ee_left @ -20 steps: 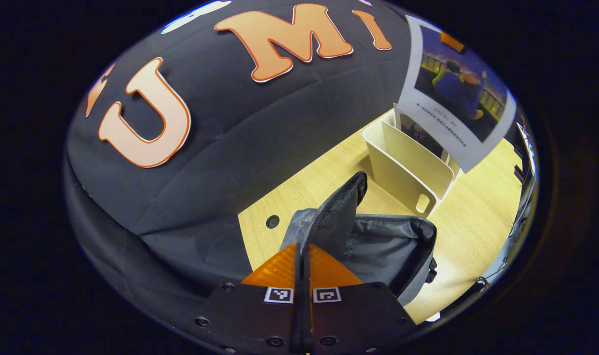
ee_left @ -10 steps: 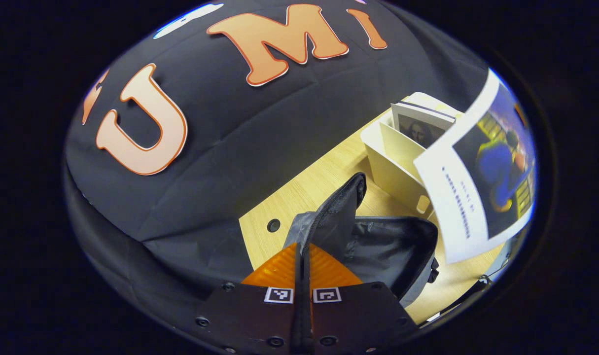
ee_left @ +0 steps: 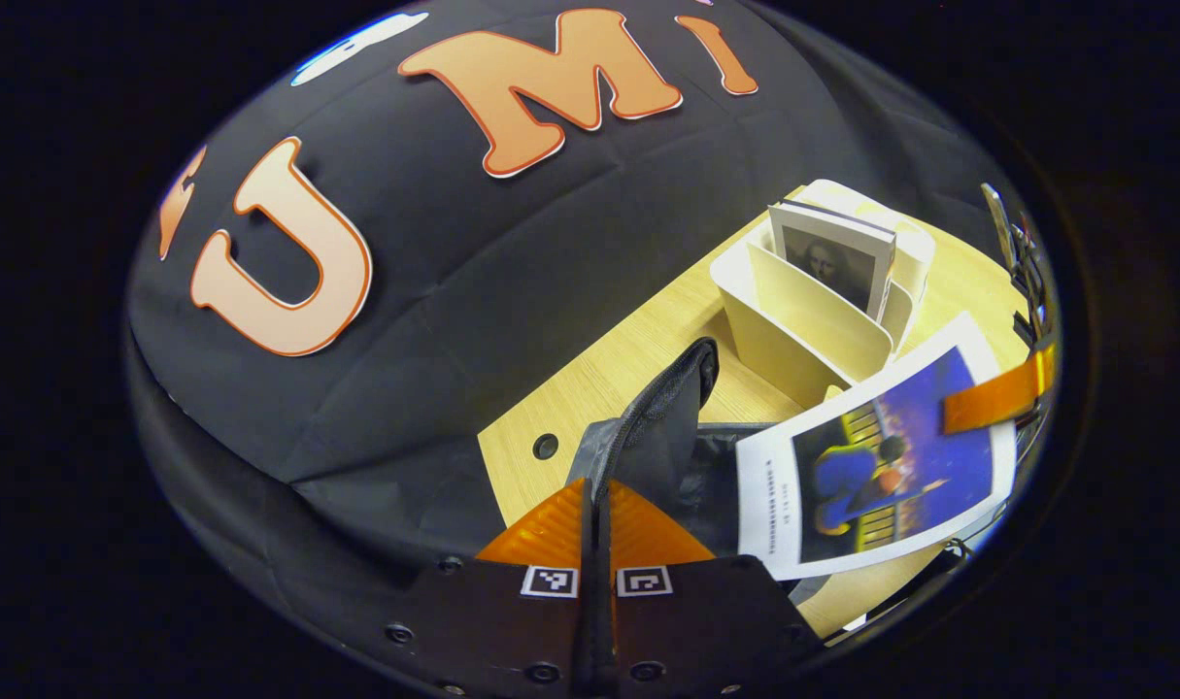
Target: Open the schoolbag, grab two books from the bookshelf and put them into the schoolbag.
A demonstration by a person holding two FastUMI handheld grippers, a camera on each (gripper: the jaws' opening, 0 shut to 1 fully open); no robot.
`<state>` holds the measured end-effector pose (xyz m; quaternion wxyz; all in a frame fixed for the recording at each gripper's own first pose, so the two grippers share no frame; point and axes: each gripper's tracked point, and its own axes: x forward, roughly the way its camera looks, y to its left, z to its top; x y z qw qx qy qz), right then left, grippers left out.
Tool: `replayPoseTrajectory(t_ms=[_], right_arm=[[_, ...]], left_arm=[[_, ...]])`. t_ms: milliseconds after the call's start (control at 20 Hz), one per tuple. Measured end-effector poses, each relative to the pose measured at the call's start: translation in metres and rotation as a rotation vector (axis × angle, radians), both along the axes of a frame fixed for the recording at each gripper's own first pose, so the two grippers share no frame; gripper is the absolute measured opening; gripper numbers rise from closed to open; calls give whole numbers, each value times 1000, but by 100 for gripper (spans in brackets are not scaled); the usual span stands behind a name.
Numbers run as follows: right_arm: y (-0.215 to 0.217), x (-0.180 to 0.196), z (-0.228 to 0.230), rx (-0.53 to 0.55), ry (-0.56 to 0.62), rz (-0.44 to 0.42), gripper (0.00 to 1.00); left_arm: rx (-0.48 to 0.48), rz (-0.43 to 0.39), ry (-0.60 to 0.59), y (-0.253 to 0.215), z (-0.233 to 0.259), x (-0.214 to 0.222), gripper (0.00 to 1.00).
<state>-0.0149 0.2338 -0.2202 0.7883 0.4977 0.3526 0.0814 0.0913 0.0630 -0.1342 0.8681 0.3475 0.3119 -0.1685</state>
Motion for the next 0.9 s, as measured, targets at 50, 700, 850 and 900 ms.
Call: replayPoseTrajectory(t_ms=[50,700,850,900], right_arm=[[8,7,-7,7,3,-3,32],[83,84,-50,56,1,-82,32],[92,100,-54,57,-15,-117,31],[94,103,-57,47,-7,-121,32]], left_arm=[[5,-2,-1,0,1,-1,1],[96,-51,-26,-10,10,-7,1],[77,-63,-23,-13,7,-10,0],[73,-64,-18,-14,6,-11,0]])
